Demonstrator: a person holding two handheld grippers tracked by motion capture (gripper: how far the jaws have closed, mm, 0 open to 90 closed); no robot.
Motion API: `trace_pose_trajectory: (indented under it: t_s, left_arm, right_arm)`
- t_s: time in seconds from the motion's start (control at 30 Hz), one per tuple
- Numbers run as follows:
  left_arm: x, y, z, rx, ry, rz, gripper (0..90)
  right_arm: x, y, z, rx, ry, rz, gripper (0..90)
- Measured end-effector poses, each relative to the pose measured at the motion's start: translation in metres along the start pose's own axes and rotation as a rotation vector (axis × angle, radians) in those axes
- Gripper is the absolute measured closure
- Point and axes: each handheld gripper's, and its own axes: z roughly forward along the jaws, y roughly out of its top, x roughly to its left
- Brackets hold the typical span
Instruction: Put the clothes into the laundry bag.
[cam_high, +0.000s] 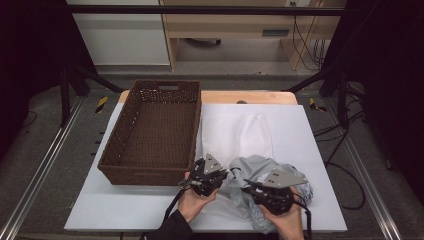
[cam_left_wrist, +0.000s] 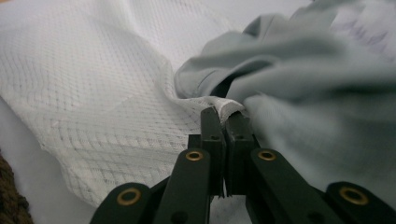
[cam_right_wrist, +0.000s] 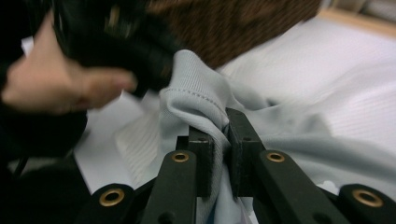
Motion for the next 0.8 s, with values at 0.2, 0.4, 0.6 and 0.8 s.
trace_pose_trajectory:
  t_s: [0.2, 0.4, 0.6, 0.8]
  left_arm:
    - [-0.012, 0.007, -0.01, -0.048, -0.023, 0.047, 88.6]
    - [-0.015, 0.001, -0.005, -0.012, -0.012, 0.066, 88.5]
    - [-0.008, -0.003, -0.007, 0.0, -0.009, 0.051, 88.4]
    - [-0.009, -0.008, -0.006, 0.018, 0.006, 0.062, 88.3]
  right_arm:
    - [-0.002, -0.012, 0.049, 0.14, -0.1, -0.001, 81.1]
    - [-0.014, -0.02, 0.075, 0.146, -0.229, 0.013, 73.9]
    - [-0.017, -0.013, 0.048, 0.084, -0.065, 0.09, 55.3]
    - [-0.032, 0.002, 0.008, -0.012, -0.123, 0.105, 53.6]
